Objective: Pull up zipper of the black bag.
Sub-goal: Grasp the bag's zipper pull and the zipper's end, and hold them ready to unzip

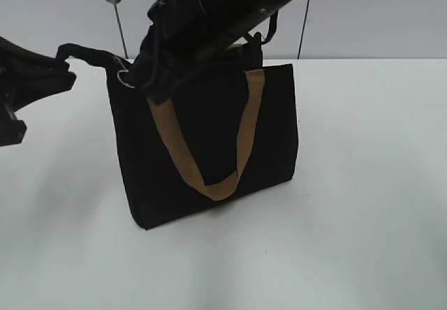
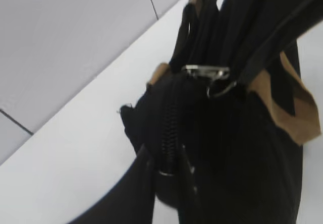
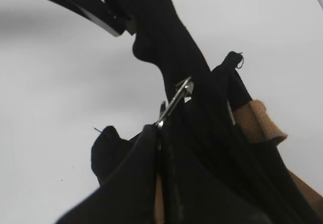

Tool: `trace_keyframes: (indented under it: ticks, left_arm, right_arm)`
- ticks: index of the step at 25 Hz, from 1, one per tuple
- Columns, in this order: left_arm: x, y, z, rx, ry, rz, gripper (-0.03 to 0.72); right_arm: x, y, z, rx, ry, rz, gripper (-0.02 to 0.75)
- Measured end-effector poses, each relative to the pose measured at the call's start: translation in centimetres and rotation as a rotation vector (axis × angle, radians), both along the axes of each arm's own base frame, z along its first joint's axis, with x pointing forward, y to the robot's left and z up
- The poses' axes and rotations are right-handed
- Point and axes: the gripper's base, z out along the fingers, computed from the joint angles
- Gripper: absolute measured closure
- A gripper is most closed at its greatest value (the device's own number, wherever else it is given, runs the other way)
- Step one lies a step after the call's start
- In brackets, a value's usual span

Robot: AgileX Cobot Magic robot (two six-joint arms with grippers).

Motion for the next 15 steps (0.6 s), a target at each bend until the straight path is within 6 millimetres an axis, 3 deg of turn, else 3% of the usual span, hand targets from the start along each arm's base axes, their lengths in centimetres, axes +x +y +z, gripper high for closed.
trace_keyframes:
  ticks: [5, 15]
  left_arm:
    - [-0.3, 0.5, -0.9, 0.127, 0.05, -0.007, 0.613]
    - [-0.5, 1.4, -1.8, 0.216, 0.142, 0.048, 0.613]
  right_arm:
    - [0.2, -0.6, 0.1, 0.017, 0.066, -0.052, 0.738]
    - [1.3, -2.0, 0.1, 0.026, 0.1, -0.108, 0.738]
